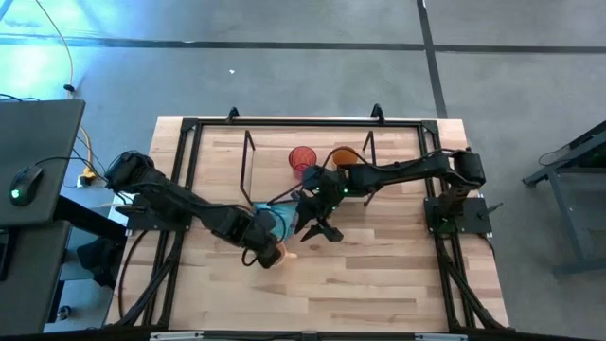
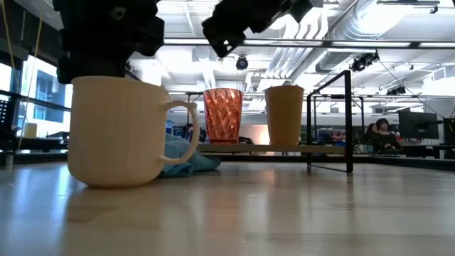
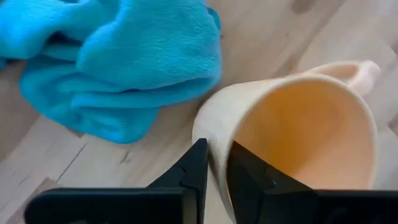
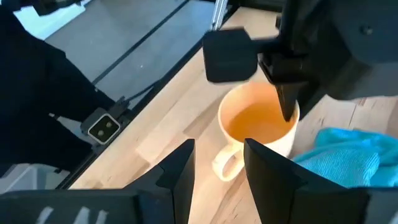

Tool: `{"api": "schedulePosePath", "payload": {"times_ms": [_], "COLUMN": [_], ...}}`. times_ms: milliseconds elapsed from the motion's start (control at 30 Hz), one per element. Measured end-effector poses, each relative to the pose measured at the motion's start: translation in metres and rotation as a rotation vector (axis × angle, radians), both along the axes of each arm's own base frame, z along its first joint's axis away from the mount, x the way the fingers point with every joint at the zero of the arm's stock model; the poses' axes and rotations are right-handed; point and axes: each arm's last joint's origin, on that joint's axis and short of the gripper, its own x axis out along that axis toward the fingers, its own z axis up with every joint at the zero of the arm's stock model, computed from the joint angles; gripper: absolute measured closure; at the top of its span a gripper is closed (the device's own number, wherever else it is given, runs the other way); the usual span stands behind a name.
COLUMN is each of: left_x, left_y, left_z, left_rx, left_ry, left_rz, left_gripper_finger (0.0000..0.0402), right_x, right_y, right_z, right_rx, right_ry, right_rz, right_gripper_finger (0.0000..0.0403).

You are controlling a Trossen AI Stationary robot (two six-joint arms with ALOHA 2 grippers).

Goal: Stack small to large cups/mugs on shelf
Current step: Put the light yellow mug on the shelf

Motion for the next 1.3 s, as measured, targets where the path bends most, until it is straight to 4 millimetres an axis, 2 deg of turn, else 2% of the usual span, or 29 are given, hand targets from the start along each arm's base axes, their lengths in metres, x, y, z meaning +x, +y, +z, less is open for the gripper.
{"api": "schedulePosePath", "payload": {"times_ms": [367, 567, 867, 1167, 1300], "left_x": [0.009, 0.004, -0.012, -0.036, -0.048], "left_y": [-0.001, -0.009, -0.044, -0.089, -0.105], "left_z": [0.012, 0.021, 0.041, 0.052, 0.052], "left_rx": [-0.013, -0.020, -0.016, 0.022, 0.011], "left_ry": [-0.055, -0.001, 0.038, -0.078, -0.138], "left_rz": [-0.030, -0.037, -0.005, 0.148, 0.226], "left_gripper_finger": [0.0318, 0.0286, 0.0255, 0.0254, 0.0254], "right_x": [-0.005, -0.005, 0.003, 0.011, 0.012], "right_y": [-0.005, -0.011, 0.001, 0.022, 0.023], "right_z": [-0.007, -0.029, -0.060, -0.057, -0.056], "right_rx": [-0.037, -0.072, -0.065, -0.049, -0.067], "right_ry": [0.065, 0.183, 0.266, 0.172, 0.155], "right_rz": [0.004, -0.006, 0.042, 0.067, 0.046], "right_gripper_finger": [0.0273, 0.0273, 0.0273, 0.0273, 0.0273]}}
